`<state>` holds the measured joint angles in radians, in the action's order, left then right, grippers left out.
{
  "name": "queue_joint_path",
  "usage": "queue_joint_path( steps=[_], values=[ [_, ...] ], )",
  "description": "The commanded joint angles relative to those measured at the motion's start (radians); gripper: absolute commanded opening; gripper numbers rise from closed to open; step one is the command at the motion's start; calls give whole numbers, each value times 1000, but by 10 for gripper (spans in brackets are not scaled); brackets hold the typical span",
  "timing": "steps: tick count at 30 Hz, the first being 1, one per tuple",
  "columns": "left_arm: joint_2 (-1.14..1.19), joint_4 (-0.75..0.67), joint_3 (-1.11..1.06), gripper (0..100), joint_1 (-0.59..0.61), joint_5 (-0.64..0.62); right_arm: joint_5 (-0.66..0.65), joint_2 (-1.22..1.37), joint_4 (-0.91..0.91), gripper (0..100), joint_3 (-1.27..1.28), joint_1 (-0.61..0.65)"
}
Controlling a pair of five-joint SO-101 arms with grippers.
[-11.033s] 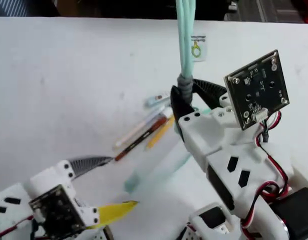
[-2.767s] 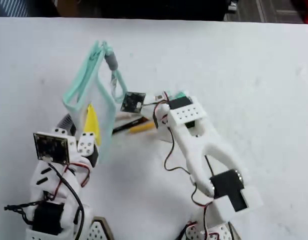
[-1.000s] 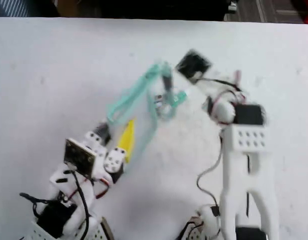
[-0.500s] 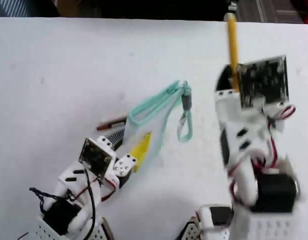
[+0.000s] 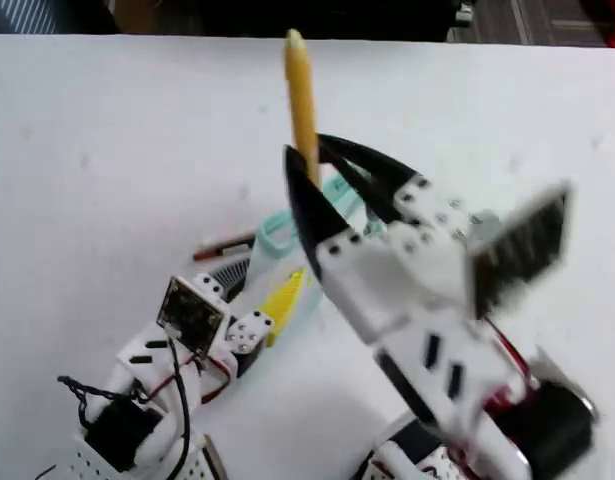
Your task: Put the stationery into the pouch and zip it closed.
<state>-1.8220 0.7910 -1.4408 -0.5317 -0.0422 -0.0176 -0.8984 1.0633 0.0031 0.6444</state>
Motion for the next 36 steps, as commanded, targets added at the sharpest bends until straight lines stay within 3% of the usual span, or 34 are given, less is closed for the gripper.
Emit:
queue_joint_path(
  steps=[1, 19, 26, 36],
  values=[
    [-7, 3, 14, 151, -8, -5, 74, 58, -1, 17, -29, 13],
    [-7, 3, 11, 151, -7, 43, 83, 38, -39, 17, 189, 8],
    [-7, 3, 11, 151, -7, 40, -72, 5, 94, 18, 186, 10],
    [-7, 3, 11, 147, -7, 38, -80, -102, 185, 24, 189, 16]
  ],
)
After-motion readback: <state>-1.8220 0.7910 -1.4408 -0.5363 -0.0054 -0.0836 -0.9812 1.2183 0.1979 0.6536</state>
